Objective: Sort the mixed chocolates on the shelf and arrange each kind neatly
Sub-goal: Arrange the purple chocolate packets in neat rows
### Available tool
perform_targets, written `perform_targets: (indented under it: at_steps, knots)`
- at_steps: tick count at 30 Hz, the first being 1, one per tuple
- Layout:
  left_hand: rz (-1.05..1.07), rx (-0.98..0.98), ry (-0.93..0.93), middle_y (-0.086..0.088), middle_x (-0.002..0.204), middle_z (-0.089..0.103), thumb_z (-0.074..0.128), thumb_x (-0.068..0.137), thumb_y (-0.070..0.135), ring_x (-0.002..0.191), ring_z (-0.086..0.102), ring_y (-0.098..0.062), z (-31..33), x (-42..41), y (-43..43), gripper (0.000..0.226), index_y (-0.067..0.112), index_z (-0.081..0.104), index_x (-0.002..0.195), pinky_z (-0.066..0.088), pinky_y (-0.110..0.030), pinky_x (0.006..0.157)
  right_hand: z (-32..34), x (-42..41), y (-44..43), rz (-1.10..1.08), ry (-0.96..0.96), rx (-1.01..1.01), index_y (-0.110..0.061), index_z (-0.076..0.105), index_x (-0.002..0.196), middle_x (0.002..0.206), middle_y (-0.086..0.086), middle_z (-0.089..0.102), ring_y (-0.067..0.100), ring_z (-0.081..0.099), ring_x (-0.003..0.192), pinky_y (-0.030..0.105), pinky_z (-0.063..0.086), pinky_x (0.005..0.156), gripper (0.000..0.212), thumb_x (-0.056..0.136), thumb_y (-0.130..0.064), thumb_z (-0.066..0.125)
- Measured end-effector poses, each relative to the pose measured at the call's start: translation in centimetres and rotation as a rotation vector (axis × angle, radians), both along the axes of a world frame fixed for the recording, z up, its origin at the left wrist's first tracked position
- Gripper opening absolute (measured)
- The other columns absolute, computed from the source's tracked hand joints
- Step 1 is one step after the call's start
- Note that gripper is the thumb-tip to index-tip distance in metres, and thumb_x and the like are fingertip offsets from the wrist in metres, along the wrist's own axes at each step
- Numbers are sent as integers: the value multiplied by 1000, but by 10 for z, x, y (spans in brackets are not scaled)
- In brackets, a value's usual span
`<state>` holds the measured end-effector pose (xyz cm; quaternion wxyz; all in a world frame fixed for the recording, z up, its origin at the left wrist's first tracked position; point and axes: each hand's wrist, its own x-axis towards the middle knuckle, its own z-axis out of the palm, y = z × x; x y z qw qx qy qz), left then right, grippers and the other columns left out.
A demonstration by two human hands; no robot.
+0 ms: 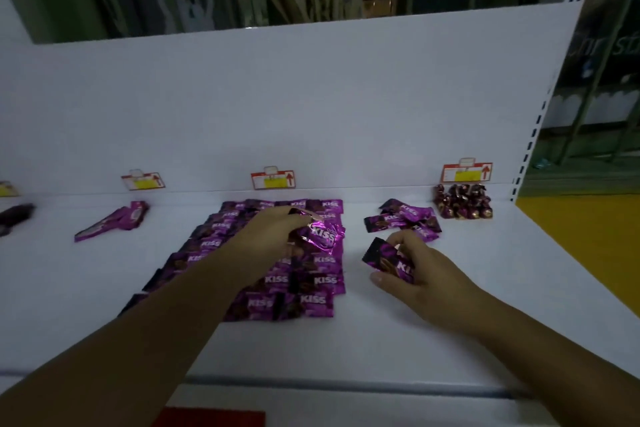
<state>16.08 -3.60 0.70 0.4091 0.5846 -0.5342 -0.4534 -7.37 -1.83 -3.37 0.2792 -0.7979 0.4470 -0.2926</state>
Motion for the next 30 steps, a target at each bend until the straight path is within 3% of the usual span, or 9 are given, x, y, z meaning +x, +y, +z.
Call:
perform_targets:
  at_steps: [3, 6, 9, 12, 14, 16, 20, 23, 30]
  knots:
    - [-52, -52, -74, -6, 100, 61, 52, 90, 6, 85, 61, -14, 4, 37, 20, 25, 0, 59, 114, 54, -18, 70, 4, 32, 14, 55, 42, -23, -29, 41, 91, 72, -7, 59, 0, 51, 57, 16, 36, 53, 27, 84, -34, 66]
    - [-58, -73, -13, -9, 104, 66, 56, 86, -2, 95, 65, -25, 6, 77, 47, 23, 14, 71, 94, 57, -34, 80, 1, 71, 26, 83, 76, -33, -32, 41, 94, 81, -12, 59, -5, 54, 67, 14, 37, 58, 30, 82, -33, 69]
    - [-13, -60, 93, -18, 99, 68, 59, 84, -1, 91, 67, -31, 6, 123, 75, 21, 14, 73, 90, 59, -36, 74, -6, 111, 38, 95, 84, -169, -41, 45, 98, 96, -19, 54, -6, 53, 86, 6, 37, 70, 36, 77, -36, 74]
    - [76, -82, 99, -14, 87, 70, 63, 81, -2, 81, 70, -28, 3, 164, 96, 16, 12, 71, 85, 60, -33, 65, -13, 147, 50, 120, 82, -244, -31, 56, 115, 104, -21, 48, -9, 48, 97, 2, 35, 81, 44, 76, -37, 75]
    - [139, -104, 51, -3, 72, 72, 66, 79, 1, 69, 70, -16, -1, 190, 106, 14, 14, 70, 81, 58, -26, 59, -14, 167, 60, 80, 72, -225, -32, 54, 114, 104, -23, 48, -11, 48, 96, 3, 37, 80, 45, 75, -37, 75]
    - [191, -117, -1, 6, 64, 71, 69, 78, 4, 62, 68, -8, -7, 212, 112, 13, 17, 69, 79, 56, -21, 56, -14, 182, 70, 26, 38, -196, -32, 51, 98, 97, -19, 53, -6, 53, 88, 8, 43, 73, 37, 73, -32, 78]
    - [215, -85, 22, -5, 72, 70, 69, 76, -2, 66, 67, -17, -27, 239, 120, 15, 13, 68, 76, 56, -22, 53, -23, 198, 83, 31, 72, -273, -30, 50, 79, 86, -13, 52, 5, 51, 81, 14, 41, 69, 32, 71, -25, 80]
    - [155, -50, 48, -13, 74, 68, 67, 77, -6, 65, 66, -21, -41, 242, 126, 18, 11, 68, 75, 56, -24, 52, -33, 204, 94, 22, 103, -248, -35, 51, 79, 91, -13, 53, 4, 52, 85, 14, 42, 72, 34, 70, -22, 80]
    - [30, 25, 213, -3, 58, 69, 59, 78, -15, 58, 68, -17, -54, 242, 122, 21, 4, 67, 82, 57, -28, 52, -40, 196, 98, 26, 121, -240, -26, 60, 87, 98, -11, 56, 3, 54, 91, 12, 44, 77, 24, 71, -18, 76]
